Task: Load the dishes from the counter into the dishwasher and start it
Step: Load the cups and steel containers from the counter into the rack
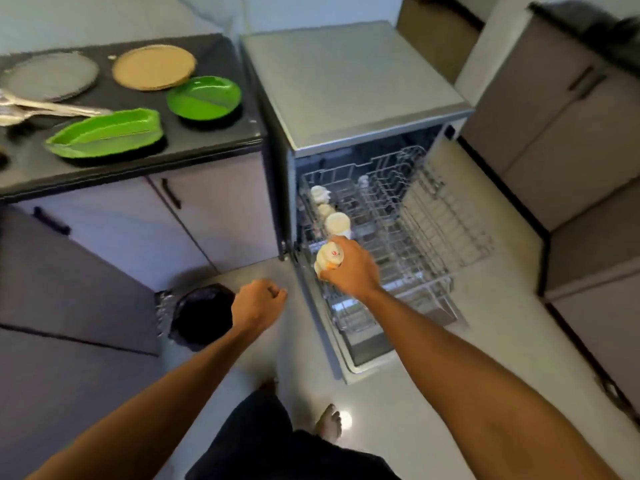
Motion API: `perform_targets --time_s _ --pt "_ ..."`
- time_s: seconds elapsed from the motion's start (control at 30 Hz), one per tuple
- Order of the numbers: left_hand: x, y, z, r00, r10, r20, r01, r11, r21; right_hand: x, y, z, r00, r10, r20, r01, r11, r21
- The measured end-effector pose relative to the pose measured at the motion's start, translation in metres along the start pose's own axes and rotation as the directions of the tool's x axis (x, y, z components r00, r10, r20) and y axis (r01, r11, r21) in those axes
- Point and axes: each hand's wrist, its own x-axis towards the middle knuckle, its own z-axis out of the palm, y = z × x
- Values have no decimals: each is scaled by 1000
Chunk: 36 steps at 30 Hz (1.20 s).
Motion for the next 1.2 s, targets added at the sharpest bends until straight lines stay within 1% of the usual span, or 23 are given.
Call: perform_targets --time_s 0.07,0.17,0.27,0.4,0.5,0.6,0.67,0.73,0.87,0.93,1.03,1.2 --pt "7 21 19 999 15 45 -15 1000 18 -2 28 -8 992 108 -63 -105 993 52" --pt "26 45 41 993 20 114 -25 999 45 -2 63 -15 970 221 -104 -211 973 94" --pt "52 63 62 984 13 178 -16 1000 17 7 89 -19 950 286 -127 -273 955 113" --pt "99 86 86 969 -22 245 24 1000 -3 36 115 -20 930 348 -117 -337 936 103" --pt "136 97 98 958 -55 280 72 996 -50 60 124 -17 916 387 -106 -375 920 115" --pt "173 106 110 937 -117 330 145 988 -62 87 127 -10 907 414 -78 -405 908 109" --pt "196 105 120 915 -173 363 240 960 -146 105 128 -3 900 430 -62 -421 899 122" --pt "218 95 131 897 -221 382 307 935 -179 121 128 5 893 446 -61 -433 889 150" --pt "251 85 147 873 -264 411 363 913 -184 152 131 26 896 442 -42 -426 883 198" --pt "257 87 149 870 -272 411 367 914 -173 159 132 36 910 414 -33 -402 898 181" --pt "276 82 161 883 -243 401 334 926 -175 179 143 58 912 409 -16 -401 901 163" --pt "299 60 190 882 -232 410 368 882 -293 204 165 87 919 393 -4 -389 911 134"
